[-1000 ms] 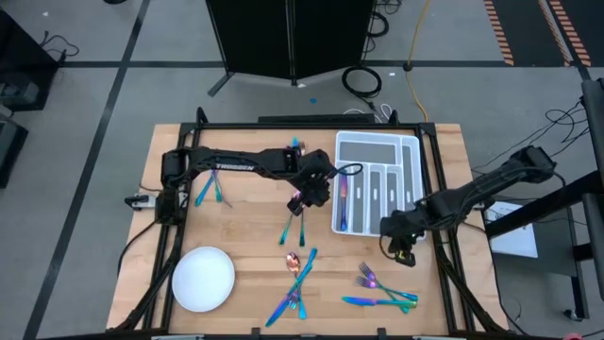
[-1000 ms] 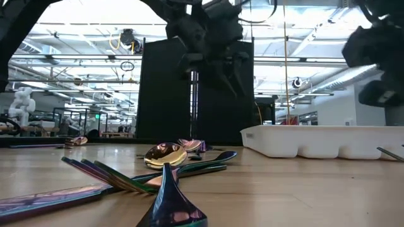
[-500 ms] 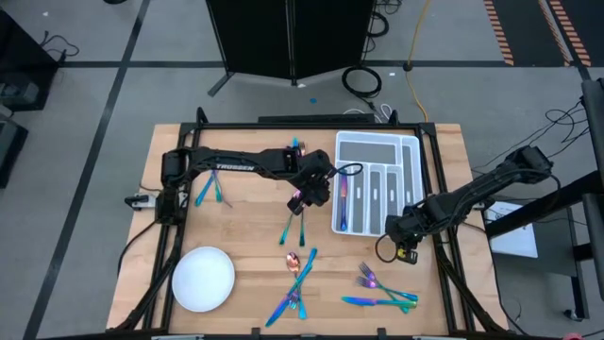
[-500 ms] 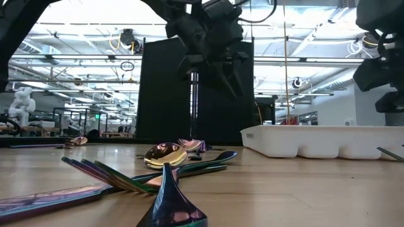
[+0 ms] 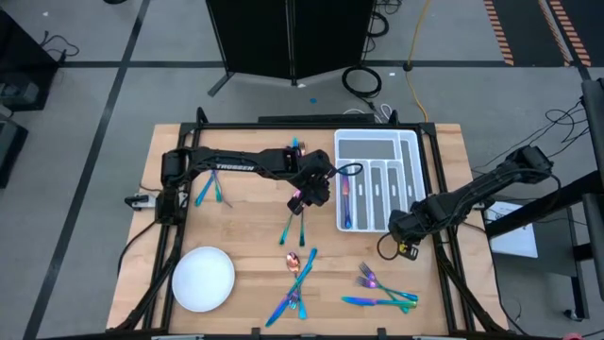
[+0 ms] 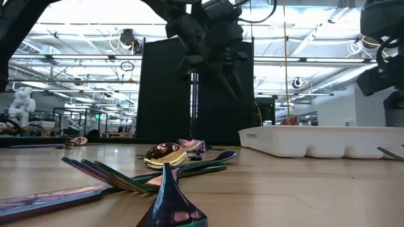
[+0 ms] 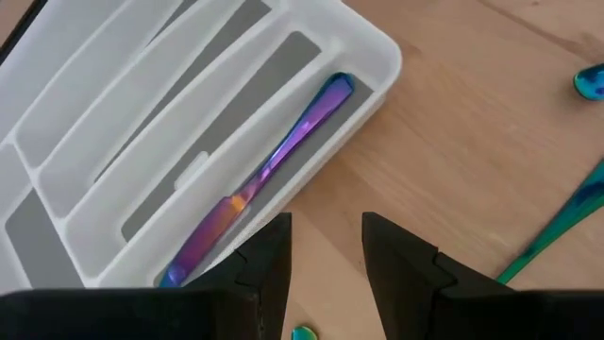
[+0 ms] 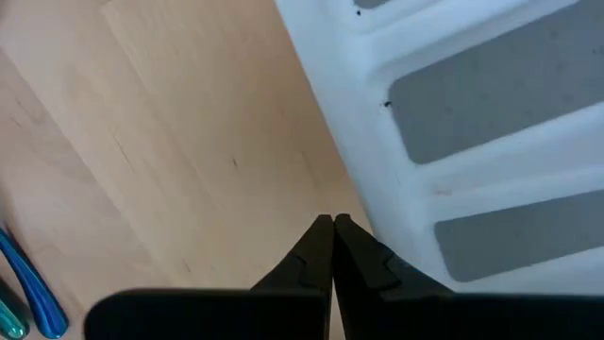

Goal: Sort silverware
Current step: Adjust the utensil organizer

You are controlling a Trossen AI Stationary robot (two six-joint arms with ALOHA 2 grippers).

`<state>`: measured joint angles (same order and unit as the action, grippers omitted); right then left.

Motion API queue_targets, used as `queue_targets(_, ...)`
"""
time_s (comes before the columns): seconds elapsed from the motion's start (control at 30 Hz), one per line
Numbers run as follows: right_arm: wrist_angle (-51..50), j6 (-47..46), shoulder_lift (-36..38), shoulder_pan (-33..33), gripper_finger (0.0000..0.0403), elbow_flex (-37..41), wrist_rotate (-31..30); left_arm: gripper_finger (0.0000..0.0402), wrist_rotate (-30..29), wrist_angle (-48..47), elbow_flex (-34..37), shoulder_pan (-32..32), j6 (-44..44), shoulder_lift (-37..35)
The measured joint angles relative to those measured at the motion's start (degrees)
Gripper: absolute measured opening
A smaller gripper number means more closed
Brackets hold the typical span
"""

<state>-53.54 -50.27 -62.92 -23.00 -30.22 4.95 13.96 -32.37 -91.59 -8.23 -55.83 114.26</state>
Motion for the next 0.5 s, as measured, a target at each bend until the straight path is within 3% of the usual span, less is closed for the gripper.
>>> queue_targets(0.2,2.64,1.92,0.63,-0.07,0.0,-0.11,1.19,0.0132,-0.73,-0.15,0.0,0.0,-0.02,0.0)
queue_targets(0.37,1.23,7.25,1.85,-0.13,0.0,-6.12,1.74,0.0132,-1.95,-1.25,-0.55,0.53,-0.03,-1.64)
queue_targets(0.5,9.86,13.54,3.75,-0.13,0.0,-10.46,2.04,0.0132,-1.93,-3.63,-0.63,1.5,3.63,-4.4)
